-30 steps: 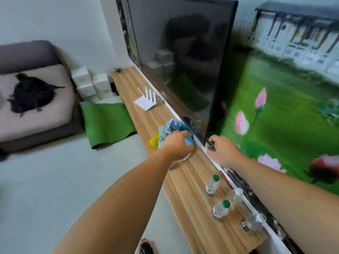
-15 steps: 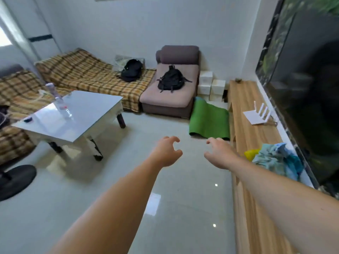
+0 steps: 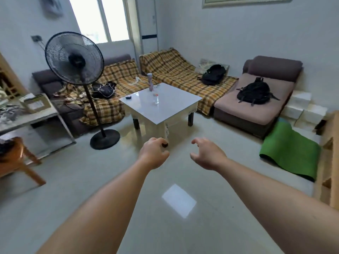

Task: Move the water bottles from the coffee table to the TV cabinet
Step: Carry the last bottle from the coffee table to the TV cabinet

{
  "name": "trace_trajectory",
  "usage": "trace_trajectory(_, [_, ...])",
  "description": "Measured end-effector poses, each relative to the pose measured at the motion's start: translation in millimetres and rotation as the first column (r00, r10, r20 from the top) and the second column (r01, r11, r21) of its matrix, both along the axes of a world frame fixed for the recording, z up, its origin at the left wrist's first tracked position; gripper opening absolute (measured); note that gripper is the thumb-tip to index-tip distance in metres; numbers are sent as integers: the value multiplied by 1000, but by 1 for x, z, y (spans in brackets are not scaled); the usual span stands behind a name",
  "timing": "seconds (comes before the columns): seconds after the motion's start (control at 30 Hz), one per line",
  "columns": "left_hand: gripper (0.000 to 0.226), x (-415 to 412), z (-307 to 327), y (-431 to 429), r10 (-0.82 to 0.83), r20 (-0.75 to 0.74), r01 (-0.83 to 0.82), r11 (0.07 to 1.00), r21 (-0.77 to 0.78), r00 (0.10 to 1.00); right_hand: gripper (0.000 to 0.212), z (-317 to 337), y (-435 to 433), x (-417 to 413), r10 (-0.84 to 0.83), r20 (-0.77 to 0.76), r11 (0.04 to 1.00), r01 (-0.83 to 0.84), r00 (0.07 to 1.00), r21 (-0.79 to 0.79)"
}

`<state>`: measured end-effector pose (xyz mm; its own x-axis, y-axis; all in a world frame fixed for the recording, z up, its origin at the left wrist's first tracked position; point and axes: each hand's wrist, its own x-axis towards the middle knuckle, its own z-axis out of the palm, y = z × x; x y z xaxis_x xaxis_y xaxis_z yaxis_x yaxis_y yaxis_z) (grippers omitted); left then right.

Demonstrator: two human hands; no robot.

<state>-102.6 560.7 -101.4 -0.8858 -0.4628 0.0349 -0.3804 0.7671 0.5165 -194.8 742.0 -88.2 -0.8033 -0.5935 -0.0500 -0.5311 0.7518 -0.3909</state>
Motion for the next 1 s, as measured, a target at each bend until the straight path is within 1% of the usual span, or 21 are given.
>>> trace_trajectory(0.13, [39,23,5,-22,51,7,-51,999,-5,999,50,12,-32,5,56,-52,998,-56,997,2])
trace_trajectory(0.23, [38,29,9,-28,82,6,-82,997,-13,997,47,15,-44,6,92,-59,996,-93,994,-4])
trace_trajectory(0.37, [36,27,23,-25,111,-20,-111,994,-10,994,46,19,-48,-5,120,-61,993,-121,991,-11])
trace_trajectory(0.5, [39,23,34,-17,127,-8,-127,991,-35,992,47,27,-49,-20,137,-43,989,-139,990,-50])
trace_trajectory(0.7, [38,12,34,-21,143,-19,-144,989,-37,990,48,29,-62,-39,176,-55,982,-179,983,-53])
trace_trajectory(0.87, [37,-11,31,-61,161,-44,-161,987,-12,986,46,31,-96,-67,187,-60,981,-190,980,-35])
trace_trajectory(1.0, [36,-33,21,-119,175,-60,-174,985,13,983,44,26,-148,-101,174,-81,984,-176,981,-22])
